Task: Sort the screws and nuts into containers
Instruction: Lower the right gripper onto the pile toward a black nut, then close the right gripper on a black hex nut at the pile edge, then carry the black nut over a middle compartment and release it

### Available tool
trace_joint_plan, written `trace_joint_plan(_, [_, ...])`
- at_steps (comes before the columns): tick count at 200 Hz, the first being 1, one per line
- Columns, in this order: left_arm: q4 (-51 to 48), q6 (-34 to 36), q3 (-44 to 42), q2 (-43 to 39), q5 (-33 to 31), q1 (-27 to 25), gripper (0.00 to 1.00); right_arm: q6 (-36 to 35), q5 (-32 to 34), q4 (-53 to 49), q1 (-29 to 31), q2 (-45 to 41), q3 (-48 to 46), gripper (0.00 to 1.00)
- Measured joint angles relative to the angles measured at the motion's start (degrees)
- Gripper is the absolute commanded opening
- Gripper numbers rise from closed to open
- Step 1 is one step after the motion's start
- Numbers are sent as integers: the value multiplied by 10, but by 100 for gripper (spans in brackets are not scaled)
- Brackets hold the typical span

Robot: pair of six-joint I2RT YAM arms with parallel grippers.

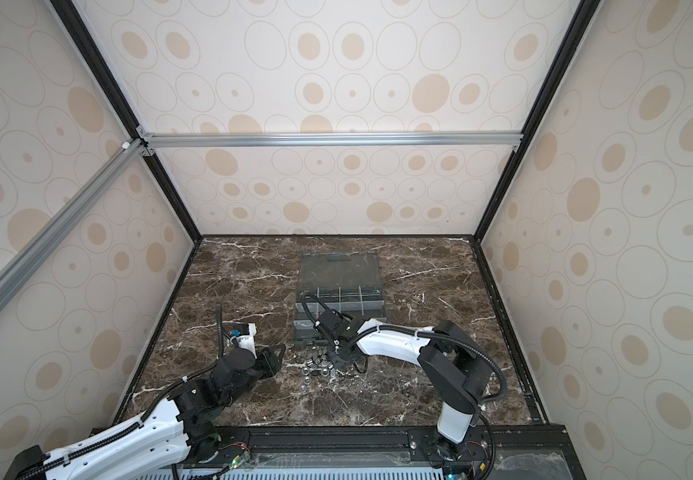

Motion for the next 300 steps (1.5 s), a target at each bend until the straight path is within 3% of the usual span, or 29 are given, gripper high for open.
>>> trace_joint_plan(86, [8, -2, -3, 0, 7, 0, 52, -1, -11, 9, -2, 6, -4, 13])
trace_joint_plan(151, [13, -6, -16, -17, 8, 0, 52, -16, -13, -16, -2, -9, 22, 12])
trace_joint_plan(209, [17, -7, -28, -25, 8, 0, 53, -63, -19, -32, -19, -3, 191, 12])
trace_joint_plan(261, [22, -10, -30, -28, 12, 0, 53, -87, -47, -33, -52, 150, 360, 11])
trace_joint_plan(300, [23, -11, -31, -35, 15, 0, 53, -95, -65, -54, -58, 233, 420, 12])
